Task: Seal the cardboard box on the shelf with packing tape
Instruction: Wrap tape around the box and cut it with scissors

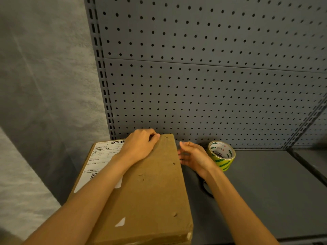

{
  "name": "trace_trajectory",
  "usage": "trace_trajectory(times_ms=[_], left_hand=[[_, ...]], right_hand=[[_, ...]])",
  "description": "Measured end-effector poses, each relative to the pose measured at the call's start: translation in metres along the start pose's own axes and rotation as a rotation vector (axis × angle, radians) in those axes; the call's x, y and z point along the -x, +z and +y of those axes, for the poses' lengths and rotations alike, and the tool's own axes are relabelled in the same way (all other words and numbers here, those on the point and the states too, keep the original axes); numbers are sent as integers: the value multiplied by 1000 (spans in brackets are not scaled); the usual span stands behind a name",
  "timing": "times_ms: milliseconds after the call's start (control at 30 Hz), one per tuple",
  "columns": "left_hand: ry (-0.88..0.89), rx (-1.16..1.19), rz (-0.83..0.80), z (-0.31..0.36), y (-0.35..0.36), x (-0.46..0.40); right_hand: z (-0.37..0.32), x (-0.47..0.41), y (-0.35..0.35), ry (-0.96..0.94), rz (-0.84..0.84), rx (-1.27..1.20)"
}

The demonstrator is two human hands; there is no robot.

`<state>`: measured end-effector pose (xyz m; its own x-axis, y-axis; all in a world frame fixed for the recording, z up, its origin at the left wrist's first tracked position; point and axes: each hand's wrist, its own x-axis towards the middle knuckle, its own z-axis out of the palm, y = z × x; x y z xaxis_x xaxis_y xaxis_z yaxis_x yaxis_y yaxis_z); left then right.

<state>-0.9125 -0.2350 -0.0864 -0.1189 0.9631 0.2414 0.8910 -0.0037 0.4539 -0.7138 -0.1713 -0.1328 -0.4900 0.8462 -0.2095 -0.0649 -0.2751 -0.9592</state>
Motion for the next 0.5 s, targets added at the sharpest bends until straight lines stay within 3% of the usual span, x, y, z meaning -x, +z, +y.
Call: trace_trajectory(times_ms=[500], left_hand=[[34, -51, -14, 4, 6, 1]], right_hand=[[2, 5, -5, -3, 163, 88]])
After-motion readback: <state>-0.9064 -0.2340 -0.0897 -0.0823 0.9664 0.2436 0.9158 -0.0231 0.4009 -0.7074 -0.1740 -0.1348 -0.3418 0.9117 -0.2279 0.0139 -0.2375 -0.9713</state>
